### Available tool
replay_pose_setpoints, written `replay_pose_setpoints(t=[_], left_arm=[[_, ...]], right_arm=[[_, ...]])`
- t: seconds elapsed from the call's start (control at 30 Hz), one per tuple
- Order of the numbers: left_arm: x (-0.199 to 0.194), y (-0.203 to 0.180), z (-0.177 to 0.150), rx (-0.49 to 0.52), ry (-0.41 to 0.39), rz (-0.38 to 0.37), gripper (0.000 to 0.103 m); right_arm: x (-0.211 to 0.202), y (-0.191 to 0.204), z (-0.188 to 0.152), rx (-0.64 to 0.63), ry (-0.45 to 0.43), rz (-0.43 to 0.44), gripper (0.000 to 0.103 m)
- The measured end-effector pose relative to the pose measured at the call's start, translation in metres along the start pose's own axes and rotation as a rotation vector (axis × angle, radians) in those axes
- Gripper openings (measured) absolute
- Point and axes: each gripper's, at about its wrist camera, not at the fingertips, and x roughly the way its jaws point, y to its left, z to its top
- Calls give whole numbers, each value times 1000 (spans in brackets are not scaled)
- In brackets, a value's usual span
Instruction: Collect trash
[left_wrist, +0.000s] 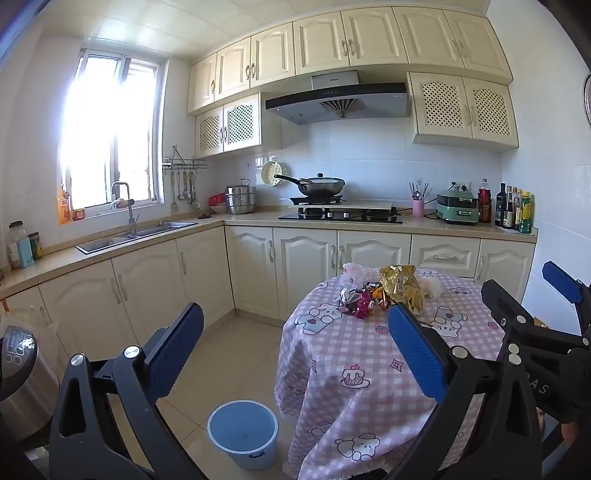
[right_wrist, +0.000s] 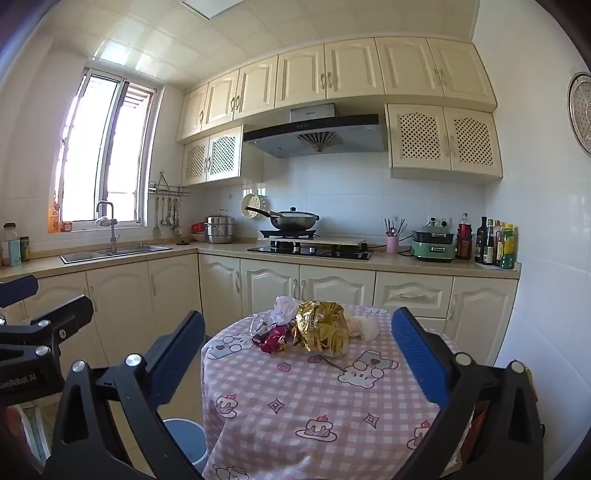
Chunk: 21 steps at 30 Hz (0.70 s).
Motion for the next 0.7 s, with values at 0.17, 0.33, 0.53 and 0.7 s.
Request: replay_pose_setpoints(t=[0.17,0.33,0.53,0.7], left_arm=[[0,1,0,0,0,-3,97],[0,0,0,6,1,-2,97],[0,0,0,7,2,-2,97],[0,-1,-1,6,3,-3,97]], right_arm=[[0,0,0,0,0,1,99],[0,0,0,-1,4,2,99],[1,0,0,1,5,3,99],[2,3,0,3,5,4,99]])
